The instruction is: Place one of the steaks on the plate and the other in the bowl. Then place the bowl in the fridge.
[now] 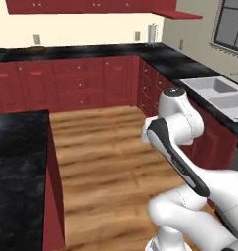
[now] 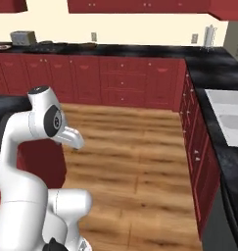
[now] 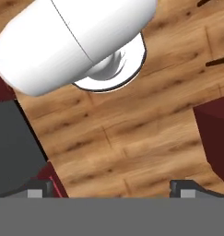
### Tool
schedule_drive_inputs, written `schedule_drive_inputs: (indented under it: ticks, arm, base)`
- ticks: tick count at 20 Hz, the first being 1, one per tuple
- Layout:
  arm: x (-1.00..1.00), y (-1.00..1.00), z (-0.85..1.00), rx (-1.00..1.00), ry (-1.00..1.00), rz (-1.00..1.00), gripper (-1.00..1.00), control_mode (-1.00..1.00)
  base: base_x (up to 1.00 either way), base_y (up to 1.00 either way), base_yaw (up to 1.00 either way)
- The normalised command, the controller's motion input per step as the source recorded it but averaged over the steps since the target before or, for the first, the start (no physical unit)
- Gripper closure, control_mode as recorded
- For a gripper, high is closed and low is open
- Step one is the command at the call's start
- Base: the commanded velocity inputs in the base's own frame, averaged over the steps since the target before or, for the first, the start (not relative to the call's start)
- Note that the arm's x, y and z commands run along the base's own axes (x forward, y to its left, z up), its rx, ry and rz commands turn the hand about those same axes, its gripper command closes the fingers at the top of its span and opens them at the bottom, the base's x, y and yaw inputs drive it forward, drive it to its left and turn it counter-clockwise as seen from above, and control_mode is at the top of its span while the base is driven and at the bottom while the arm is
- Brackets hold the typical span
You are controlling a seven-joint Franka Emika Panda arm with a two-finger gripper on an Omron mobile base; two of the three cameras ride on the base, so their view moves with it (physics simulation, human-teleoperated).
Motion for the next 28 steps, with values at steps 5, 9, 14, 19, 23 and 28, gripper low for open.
schedule_drive_inputs:
  ticks: [5, 9, 14, 19, 23, 28]
  arm:
    - [0.0, 0.0, 0.0, 0.0, 0.0, 0.0, -1.0, 1.0]
    - [0.0, 0.0, 0.0, 0.0, 0.0, 0.0, -1.0, 1.0]
    - [0.0, 0.0, 0.0, 0.0, 0.0, 0.0, -1.0, 1.0]
    - [0.0, 0.0, 0.0, 0.0, 0.0, 0.0, -1.0, 1.0]
    - [0.0, 0.0, 0.0, 0.0, 0.0, 0.0, -1.0, 1.0]
    - [0.0, 0.0, 0.0, 0.0, 0.0, 0.0, -1.0, 1.0]
  base:
    - [1.0, -0.07, 0.08]
    - [1.0, -0.04, 0.09]
    - [1.0, -0.19, 0.11]
    - [1.0, -0.29, 0.13]
    - [1.0, -0.36, 0.11]
    - [1.0, -0.64, 0.11]
